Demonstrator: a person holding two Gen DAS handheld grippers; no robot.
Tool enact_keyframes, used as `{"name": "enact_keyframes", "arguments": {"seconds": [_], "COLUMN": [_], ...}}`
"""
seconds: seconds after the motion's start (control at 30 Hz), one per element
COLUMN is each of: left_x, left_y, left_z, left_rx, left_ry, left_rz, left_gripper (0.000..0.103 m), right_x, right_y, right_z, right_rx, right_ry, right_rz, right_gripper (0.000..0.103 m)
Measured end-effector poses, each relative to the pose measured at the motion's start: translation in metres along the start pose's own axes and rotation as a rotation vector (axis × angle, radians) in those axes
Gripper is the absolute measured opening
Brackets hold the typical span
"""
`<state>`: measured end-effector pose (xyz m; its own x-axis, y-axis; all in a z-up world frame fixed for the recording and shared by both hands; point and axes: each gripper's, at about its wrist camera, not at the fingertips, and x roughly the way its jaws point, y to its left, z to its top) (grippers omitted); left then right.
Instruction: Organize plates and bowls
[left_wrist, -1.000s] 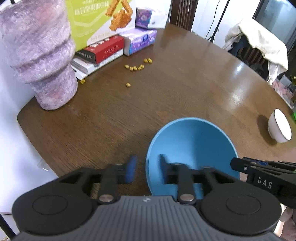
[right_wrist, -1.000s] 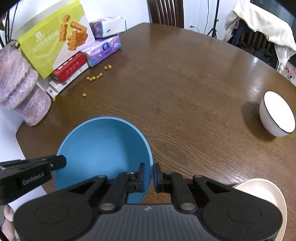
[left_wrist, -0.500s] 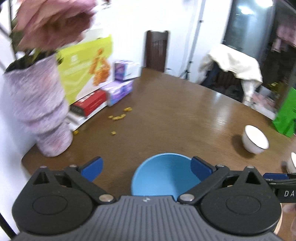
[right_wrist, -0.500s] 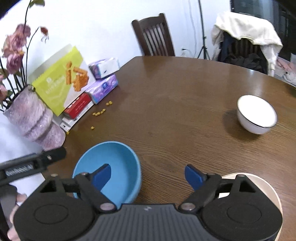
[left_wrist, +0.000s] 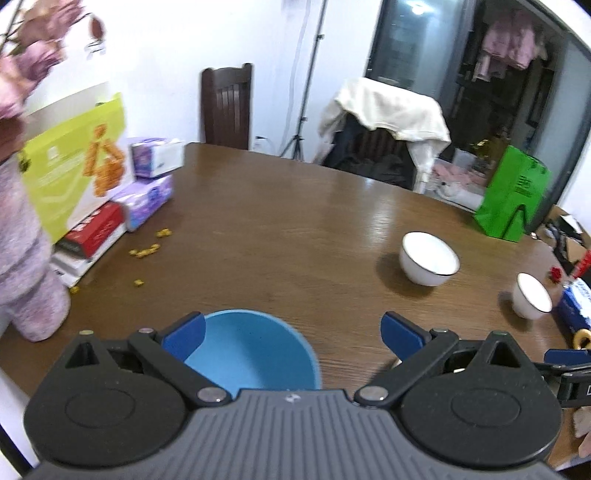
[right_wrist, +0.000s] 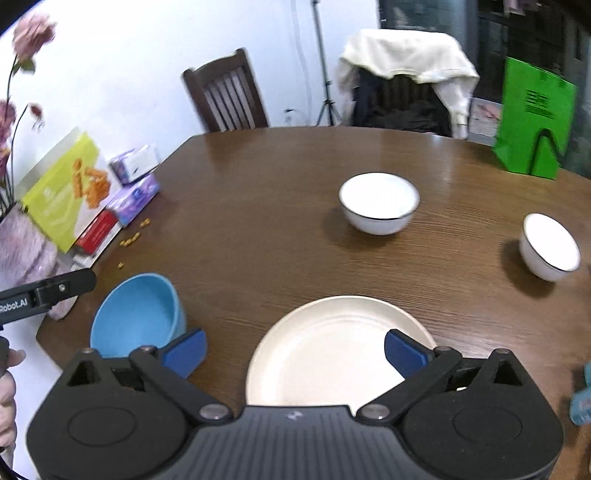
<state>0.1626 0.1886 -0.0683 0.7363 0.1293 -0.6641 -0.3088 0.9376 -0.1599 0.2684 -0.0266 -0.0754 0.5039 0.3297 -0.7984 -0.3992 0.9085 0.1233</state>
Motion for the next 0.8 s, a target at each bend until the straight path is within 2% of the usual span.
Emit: {"name": "enact_keyframes", "arguments": {"seconds": [0.37,0.8], "left_x": [0.010,0.010], "left_y": [-0.051,-0.087], "left_z": [0.008,0.016], "left_rx": [0.076,0.109], "left_ry": [0.013,-0.006], "left_rz": [-0.129,-0.180], "left_gripper": [0.103,0.103], "right_x": [-0.024,-0.047], "right_y": [-0.045,-0.075], "right_z": [-0.020,-0.028], "right_rx": [0.101,0.200], "right_ry": [-0.010,-0.049], "right_rz": [-0.131,-0.147], "right_gripper": [0.103,0.103]}}
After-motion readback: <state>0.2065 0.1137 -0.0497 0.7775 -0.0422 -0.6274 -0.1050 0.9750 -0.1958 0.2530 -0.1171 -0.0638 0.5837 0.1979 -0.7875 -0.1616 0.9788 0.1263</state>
